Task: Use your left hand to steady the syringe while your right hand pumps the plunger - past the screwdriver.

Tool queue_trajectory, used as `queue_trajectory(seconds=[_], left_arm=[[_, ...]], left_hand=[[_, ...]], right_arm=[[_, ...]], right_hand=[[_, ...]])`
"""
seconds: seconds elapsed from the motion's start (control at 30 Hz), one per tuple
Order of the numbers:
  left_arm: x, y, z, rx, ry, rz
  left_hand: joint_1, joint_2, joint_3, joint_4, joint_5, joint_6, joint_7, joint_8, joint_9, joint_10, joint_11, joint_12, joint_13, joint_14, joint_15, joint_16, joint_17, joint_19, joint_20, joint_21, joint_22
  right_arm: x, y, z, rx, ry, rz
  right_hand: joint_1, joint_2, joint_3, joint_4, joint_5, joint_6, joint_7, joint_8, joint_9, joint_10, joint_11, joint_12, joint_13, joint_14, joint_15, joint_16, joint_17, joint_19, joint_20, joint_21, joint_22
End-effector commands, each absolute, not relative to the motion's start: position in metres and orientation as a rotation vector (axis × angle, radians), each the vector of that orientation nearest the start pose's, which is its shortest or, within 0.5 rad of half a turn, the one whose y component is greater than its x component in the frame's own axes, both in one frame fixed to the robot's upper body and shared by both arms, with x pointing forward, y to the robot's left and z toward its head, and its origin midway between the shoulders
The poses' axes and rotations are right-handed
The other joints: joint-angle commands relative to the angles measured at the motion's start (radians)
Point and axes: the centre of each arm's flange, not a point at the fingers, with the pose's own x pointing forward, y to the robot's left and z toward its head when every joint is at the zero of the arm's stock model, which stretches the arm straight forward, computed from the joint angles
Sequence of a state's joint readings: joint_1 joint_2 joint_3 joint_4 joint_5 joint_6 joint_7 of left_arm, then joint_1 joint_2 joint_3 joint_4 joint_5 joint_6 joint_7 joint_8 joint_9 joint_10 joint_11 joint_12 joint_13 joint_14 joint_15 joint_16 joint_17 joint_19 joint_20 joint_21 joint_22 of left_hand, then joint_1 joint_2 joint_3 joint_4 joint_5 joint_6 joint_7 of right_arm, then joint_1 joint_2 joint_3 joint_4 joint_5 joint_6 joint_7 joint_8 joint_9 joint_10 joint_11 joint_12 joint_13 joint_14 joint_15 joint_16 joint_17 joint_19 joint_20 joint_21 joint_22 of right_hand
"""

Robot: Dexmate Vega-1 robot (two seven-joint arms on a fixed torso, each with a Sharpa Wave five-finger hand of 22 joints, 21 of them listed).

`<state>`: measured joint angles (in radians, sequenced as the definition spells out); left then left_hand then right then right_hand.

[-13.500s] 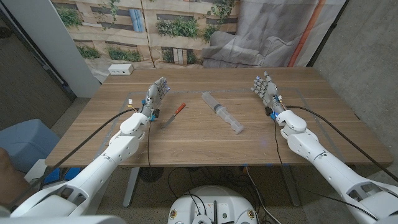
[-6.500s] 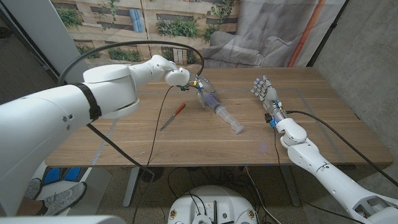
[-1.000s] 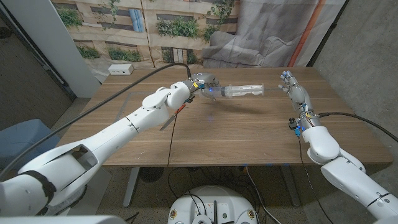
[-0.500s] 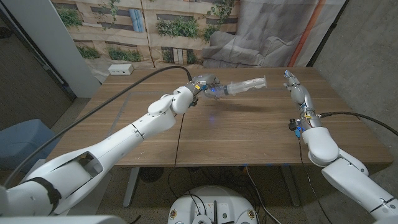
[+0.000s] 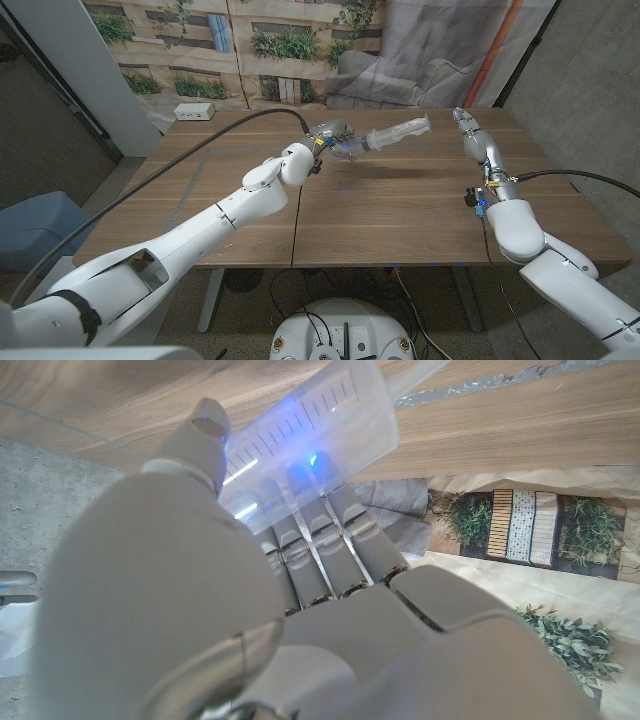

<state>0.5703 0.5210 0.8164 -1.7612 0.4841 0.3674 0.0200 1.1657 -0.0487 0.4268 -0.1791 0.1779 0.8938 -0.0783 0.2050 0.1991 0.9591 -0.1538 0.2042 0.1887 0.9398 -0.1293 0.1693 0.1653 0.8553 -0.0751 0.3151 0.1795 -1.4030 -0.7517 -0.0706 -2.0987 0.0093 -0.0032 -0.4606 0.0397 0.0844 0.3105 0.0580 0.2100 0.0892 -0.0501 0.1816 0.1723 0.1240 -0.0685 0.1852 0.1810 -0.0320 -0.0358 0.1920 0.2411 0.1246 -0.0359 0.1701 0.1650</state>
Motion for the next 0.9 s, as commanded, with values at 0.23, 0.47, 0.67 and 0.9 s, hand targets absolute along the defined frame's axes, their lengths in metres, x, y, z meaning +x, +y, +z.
queue_trajectory(seconds=[0.23,0.47,0.67,0.9], left_arm=[[0.5955,0.07,0.0559,1.185,-0.748,-0.102],[0.5953,0.0695,0.0528,1.144,-0.74,-0.114],[0.5974,0.0693,0.053,1.125,-0.737,-0.109],[0.6013,0.065,0.0525,1.108,-0.732,-0.119]], left_hand=[[-0.031,0.111,0.022,0.017,0.009,0.075,0.04,-0.001,0.001,0.033,-0.03,0.0,0.005,0.001,-0.104,0.005,0.003,0.027,-0.122,0.006,0.003],[-0.034,0.113,0.024,0.015,0.009,0.075,0.039,-0.002,0.001,0.032,-0.028,-0.001,0.005,-0.001,-0.103,0.005,0.003,0.027,-0.122,0.005,0.003],[-0.037,0.115,0.026,0.015,0.01,0.073,0.04,-0.003,0.001,0.034,-0.027,-0.001,0.005,0.0,-0.103,0.005,0.003,0.025,-0.12,0.004,0.003],[-0.04,0.117,0.028,0.014,0.009,0.077,0.04,-0.002,0.002,0.036,-0.025,-0.001,0.005,0.0,-0.104,0.006,0.004,0.028,-0.121,0.005,0.003]], right_arm=[[0.4657,-0.3005,-0.0081,-0.8,-0.765,-0.295],[0.4666,-0.299,-0.0122,-0.869,-0.754,-0.297],[0.4691,-0.3,-0.0167,-0.931,-0.762,-0.305],[0.4686,-0.2965,-0.0162,-0.951,-0.777,-0.304]], right_hand=[[-0.002,0.013,0.012,-0.006,-0.001,0.019,-0.006,0.007,0.0,0.026,-0.004,0.007,-0.001,0.048,-0.007,0.022,-0.016,-0.09,-0.019,0.0,0.004],[-0.009,0.01,0.013,-0.004,-0.003,0.008,-0.009,0.001,0.0,0.012,-0.011,-0.001,-0.002,-0.016,-0.032,-0.001,-0.023,-0.094,-0.022,0.011,0.004],[-0.011,0.008,0.014,-0.004,-0.004,0.01,-0.014,0.002,0.0,0.013,-0.025,-0.001,-0.002,-0.055,-0.048,-0.01,-0.024,-0.098,-0.019,0.013,0.004],[-0.014,0.012,0.016,-0.001,-0.004,0.018,-0.022,0.005,0.0,0.018,-0.036,0.0,-0.002,-0.057,-0.049,-0.005,-0.024,-0.093,-0.021,0.016,0.005]])
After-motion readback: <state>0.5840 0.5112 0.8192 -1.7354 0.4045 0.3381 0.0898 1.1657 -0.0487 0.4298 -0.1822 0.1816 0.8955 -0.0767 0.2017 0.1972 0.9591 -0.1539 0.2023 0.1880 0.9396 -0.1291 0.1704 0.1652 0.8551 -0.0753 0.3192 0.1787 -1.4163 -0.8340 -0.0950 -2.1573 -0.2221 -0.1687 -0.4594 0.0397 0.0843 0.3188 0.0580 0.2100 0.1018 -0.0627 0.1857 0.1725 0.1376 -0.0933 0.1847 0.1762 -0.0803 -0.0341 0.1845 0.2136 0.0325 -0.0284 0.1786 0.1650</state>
